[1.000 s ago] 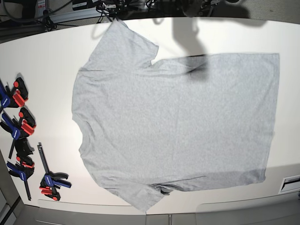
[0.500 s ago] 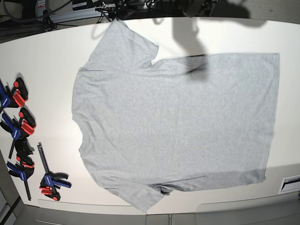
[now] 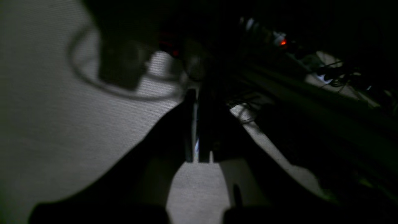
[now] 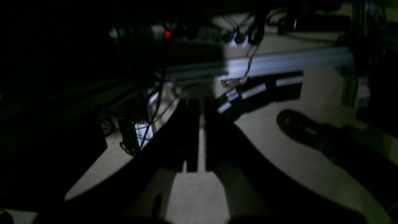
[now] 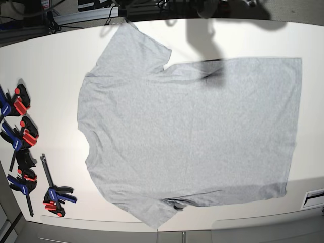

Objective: Fold the T-shirt properly

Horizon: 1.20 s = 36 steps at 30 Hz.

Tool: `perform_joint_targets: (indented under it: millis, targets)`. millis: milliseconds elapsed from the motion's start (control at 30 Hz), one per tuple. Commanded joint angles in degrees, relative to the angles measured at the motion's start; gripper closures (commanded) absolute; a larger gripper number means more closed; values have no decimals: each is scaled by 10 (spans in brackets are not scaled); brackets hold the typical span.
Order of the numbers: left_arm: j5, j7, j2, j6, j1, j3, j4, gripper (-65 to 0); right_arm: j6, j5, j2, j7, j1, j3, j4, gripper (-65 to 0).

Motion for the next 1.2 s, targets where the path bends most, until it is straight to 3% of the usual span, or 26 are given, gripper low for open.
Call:
perform_joint_targets:
  millis: [0,267,433,667,733,867,933,967,1033,1100,1133,1167]
  targets:
    - [-5,-5,-7,-1,22,0,26,-14,0,2,2,12,-17,0,23,-21]
    - [-20,-2,-58,-1,158,0,231,-14,-1,9,2,21,-163,0,213,-19]
    - [-21,7,-83,-1,227,-14,344,-14,-1,77,9,50,-260,2,347,-19]
    - [-90,116,-92,-5,279,-115,490,-14,-14,89,11,56,-383,50,569,-19]
    - [-109,153,-92,-47,286,-153,522,-13,-14,122,11,55,-411,70,637,-19]
    - [-171,199,-92,-188,289,-227,564,-13,-11,158,11,12,-429,117,762,-19]
    - [-214,208,-92,-253,289,-259,576,-13,17,173,11,-24,-425,141,811,-18]
    - [-229,207,-92,-284,289,-273,581,-13,50,189,11,-45,-420,154,830,-15]
    - [-256,207,-92,-332,287,-297,586,-13,154,236,11,-98,-403,178,853,-6]
    - [-275,206,-92,-354,283,-312,586,-14,265,298,11,-155,-376,199,854,-3]
    - [-282,205,-92,-356,282,-317,586,-14,294,332,11,-184,-361,205,851,-3]
    - [-286,204,-92,-357,282,-320,586,-14,301,363,10,-213,-347,211,849,-3]
